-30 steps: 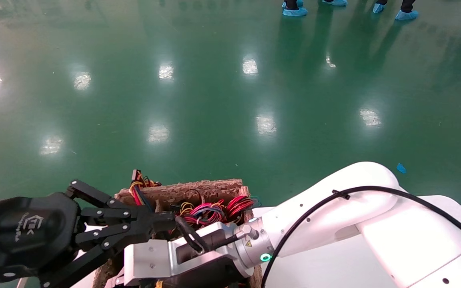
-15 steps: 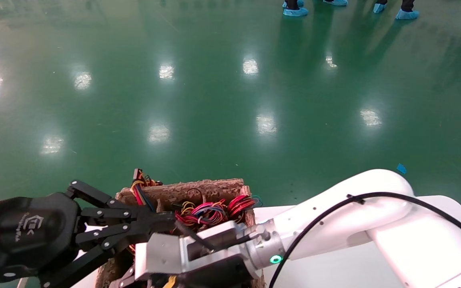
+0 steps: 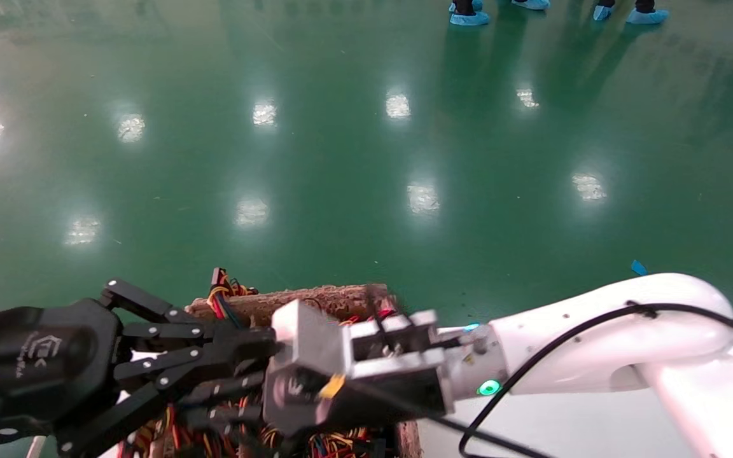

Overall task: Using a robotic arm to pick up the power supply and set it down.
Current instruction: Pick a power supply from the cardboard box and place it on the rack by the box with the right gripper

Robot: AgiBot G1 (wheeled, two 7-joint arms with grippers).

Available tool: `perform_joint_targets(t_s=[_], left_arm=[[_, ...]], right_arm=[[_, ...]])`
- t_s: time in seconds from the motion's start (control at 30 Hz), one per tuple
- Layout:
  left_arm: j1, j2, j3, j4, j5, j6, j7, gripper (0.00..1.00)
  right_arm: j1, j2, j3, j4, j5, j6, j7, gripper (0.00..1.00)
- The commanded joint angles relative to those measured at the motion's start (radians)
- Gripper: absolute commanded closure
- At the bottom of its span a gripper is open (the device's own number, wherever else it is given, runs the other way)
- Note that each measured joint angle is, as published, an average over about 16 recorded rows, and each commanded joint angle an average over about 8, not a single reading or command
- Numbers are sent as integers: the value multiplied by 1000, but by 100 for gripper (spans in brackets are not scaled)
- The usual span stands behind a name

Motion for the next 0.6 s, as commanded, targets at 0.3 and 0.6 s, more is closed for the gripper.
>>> perform_joint_targets(t_s=[0.3, 0.6], left_arm=[[0, 0, 0, 0, 0, 0, 0, 100], [0, 0, 0, 0, 0, 0, 0, 100]], right_arm=[[-17, 87, 74, 76, 98, -12, 10, 100], [-66, 160, 95, 139, 100, 43, 52, 100]])
